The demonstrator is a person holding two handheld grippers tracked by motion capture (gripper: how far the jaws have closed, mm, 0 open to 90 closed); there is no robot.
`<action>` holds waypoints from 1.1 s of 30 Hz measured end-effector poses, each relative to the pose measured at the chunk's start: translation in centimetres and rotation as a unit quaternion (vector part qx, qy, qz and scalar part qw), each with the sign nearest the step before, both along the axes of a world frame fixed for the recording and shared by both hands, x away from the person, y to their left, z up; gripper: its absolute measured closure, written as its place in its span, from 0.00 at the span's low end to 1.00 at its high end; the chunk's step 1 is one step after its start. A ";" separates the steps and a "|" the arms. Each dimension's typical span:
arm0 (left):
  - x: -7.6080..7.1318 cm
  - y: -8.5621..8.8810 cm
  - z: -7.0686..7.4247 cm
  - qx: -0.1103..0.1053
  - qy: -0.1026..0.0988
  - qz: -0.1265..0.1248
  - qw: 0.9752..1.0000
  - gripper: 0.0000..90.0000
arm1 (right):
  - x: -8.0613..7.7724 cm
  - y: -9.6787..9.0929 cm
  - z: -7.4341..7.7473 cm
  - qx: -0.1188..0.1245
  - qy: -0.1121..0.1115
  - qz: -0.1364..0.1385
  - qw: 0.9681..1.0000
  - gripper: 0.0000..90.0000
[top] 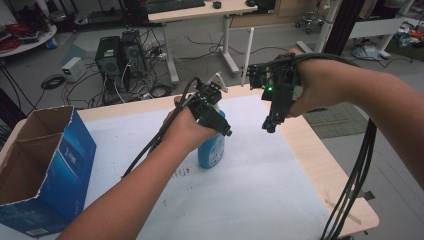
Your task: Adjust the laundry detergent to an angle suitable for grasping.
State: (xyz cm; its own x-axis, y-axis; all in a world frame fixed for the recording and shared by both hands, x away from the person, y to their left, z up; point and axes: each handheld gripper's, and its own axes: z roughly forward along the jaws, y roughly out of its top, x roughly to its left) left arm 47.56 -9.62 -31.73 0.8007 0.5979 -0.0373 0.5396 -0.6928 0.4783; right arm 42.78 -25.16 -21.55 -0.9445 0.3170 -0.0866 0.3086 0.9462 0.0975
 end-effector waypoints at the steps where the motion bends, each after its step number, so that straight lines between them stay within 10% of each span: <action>1: 0.0 0.0 0.0 0.000 0.000 0.000 1.000 0.16 | 0.0 0.0 0.0 0.000 0.000 0.000 1.000 0.15; 33: 0.0 -0.2 -0.2 0.009 -0.002 -0.006 1.000 0.38 | 0.4 0.2 -1.0 -0.005 0.004 0.005 1.000 0.15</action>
State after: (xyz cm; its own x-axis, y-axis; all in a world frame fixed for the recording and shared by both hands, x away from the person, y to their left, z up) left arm 47.52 -9.86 -31.91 0.8075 0.5894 -0.0233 0.5299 -0.7074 0.4678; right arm 43.15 -25.01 -22.57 -0.9485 0.3058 -0.0820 0.2991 0.9504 0.0848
